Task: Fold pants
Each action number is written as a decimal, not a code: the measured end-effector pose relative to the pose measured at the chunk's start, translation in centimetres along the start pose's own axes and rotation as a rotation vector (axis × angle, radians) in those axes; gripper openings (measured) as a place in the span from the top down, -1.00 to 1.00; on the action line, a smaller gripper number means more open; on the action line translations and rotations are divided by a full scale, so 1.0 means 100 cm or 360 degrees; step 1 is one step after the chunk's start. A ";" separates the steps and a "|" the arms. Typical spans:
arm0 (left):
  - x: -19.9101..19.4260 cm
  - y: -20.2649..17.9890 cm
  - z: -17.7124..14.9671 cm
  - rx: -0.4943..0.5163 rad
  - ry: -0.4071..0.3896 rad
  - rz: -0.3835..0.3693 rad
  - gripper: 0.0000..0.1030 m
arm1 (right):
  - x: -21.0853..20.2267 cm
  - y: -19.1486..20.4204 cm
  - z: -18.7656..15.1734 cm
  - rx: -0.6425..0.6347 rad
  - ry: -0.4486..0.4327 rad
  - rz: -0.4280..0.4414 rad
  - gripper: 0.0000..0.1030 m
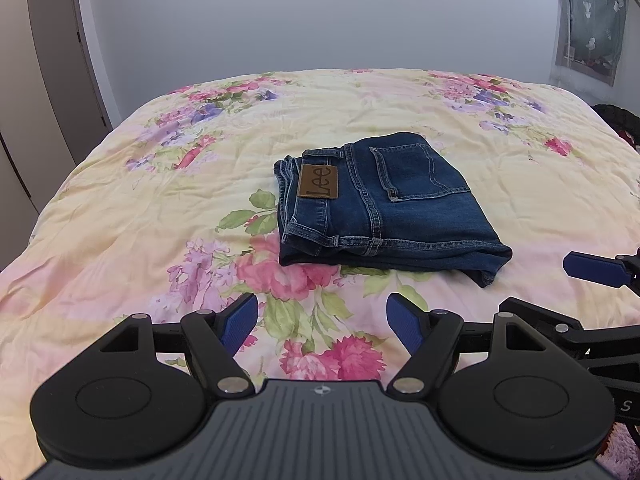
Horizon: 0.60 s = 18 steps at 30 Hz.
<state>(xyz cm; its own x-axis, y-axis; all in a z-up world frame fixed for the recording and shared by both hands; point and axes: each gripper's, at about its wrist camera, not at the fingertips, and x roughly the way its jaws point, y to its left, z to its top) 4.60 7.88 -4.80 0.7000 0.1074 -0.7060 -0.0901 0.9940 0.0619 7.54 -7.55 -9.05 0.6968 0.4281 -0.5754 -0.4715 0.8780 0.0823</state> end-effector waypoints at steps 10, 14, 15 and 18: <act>0.000 -0.003 -0.001 -0.0003 0.0000 -0.0002 -0.67 | -0.001 -0.001 0.000 0.0001 0.0001 -0.0010 -0.45; 0.000 -0.003 -0.001 -0.0006 -0.0003 -0.0004 -0.67 | -0.001 -0.001 0.000 0.0000 0.0002 -0.0011 -0.45; 0.000 -0.003 -0.001 -0.0006 -0.0003 -0.0004 -0.67 | -0.001 -0.001 0.000 0.0001 0.0002 -0.0010 -0.45; 0.000 -0.003 0.000 -0.0009 -0.0002 -0.0005 -0.67 | -0.001 -0.001 0.000 0.0002 0.0002 -0.0008 -0.45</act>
<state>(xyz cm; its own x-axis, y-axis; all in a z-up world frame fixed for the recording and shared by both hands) 4.57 7.57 -4.83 0.7014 0.1046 -0.7051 -0.0920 0.9942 0.0560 7.53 -7.70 -9.05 0.6985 0.4232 -0.5771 -0.4671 0.8805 0.0804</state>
